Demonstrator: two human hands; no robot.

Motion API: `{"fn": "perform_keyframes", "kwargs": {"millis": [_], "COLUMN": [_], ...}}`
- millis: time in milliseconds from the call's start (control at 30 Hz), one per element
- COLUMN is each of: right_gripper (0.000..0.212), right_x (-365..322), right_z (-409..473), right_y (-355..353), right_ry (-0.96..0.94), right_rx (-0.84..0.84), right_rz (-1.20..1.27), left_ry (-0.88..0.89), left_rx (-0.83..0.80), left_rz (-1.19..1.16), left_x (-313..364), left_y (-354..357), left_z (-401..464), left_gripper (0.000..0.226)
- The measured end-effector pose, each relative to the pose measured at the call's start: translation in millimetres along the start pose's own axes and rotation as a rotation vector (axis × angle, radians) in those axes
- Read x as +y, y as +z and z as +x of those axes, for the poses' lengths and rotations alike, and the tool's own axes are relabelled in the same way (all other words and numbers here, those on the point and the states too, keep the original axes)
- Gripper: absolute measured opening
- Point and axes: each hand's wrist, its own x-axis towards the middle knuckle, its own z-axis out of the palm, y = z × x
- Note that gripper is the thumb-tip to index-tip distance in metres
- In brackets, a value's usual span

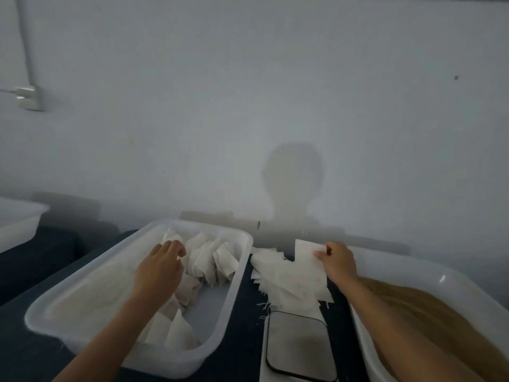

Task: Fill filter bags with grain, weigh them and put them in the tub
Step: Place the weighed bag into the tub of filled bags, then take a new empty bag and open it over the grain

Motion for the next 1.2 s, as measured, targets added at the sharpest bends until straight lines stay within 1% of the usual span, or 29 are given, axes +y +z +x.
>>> {"fn": "perform_keyframes", "kwargs": {"millis": [100,233,333,433,467,533,600,633,667,733,800,867,967,1033,1067,1133,1200], "right_gripper": [0.024,0.013,0.003,0.005,0.005,0.006,0.007,0.008,0.011,0.014,0.017,0.017,0.016,0.016,0.018,0.026,0.036], "right_x": [1.9,14.7,34.2,58.9,67.8,86.0,105.3,115.0,125.0,142.5,155.6,164.0,167.8,165.7,164.3,159.9,156.2], "right_z": [4.4,-3.2,-14.0,-25.3,-29.2,-36.8,-43.3,-46.4,-49.0,-53.0,-55.9,-58.0,-61.0,-62.8,-63.2,-63.3,-65.7], "right_y": [-38.6,-86.5,-114.2,-131.1,-134.8,-140.1,-142.6,-143.7,-144.8,-145.9,-145.2,-142.9,-139.4,-136.4,-134.9,-133.6,-135.2], "right_ry": [0.048,0.145,0.225,0.261,0.269,0.281,0.309,0.331,0.356,0.399,0.424,0.432,0.426,0.406,0.404,0.416,0.405], "right_rx": [-0.01,-0.036,-0.078,-0.105,-0.114,-0.128,-0.137,-0.143,-0.145,-0.14,-0.137,-0.12,-0.095,-0.08,-0.066,-0.01,0.004], "right_rz": [0.151,0.426,0.605,0.661,0.653,0.625,0.611,0.605,0.597,0.588,0.543,0.459,0.432,0.409,0.41,0.41,0.442], "left_ry": [0.022,0.101,0.152,0.228,0.246,0.239,0.178,0.181,0.241,0.45,0.626,0.704,0.683,0.631,0.589,0.475,0.323], "left_rx": [0.036,0.028,-0.031,-0.108,-0.158,-0.336,-0.552,-0.602,-0.593,-0.521,-0.481,-0.464,-0.452,-0.438,-0.427,-0.434,-0.501], "left_rz": [-0.091,-0.256,-0.431,-0.589,-0.637,-0.784,-0.937,-0.937,-0.864,-0.682,-0.594,-0.543,-0.546,-0.572,-0.577,-0.602,-0.705], "left_x": [29.1,93.1,152.6,213.4,232.5,267.9,296.9,308.0,316.9,328.5,336.4,342.7,350.5,354.8,355.7,355.0,352.7], "left_y": [-3.5,5.3,18.4,34.1,39.5,50.6,60.1,65.9,73.0,86.5,95.8,103.1,108.1,109.8,111.0,115.5,120.5], "left_z": [0.9,3.0,0.0,-11.1,-16.1,-27.2,-38.3,-44.1,-49.3,-59.1,-67.3,-72.7,-74.0,-73.1,-73.1,-73.4,-71.6], "left_gripper": [0.017,0.014,0.013,0.013,0.012,0.017,0.034,0.046,0.058,0.073,0.073,0.057,0.018,0.005,0.007,0.017,0.025]}}
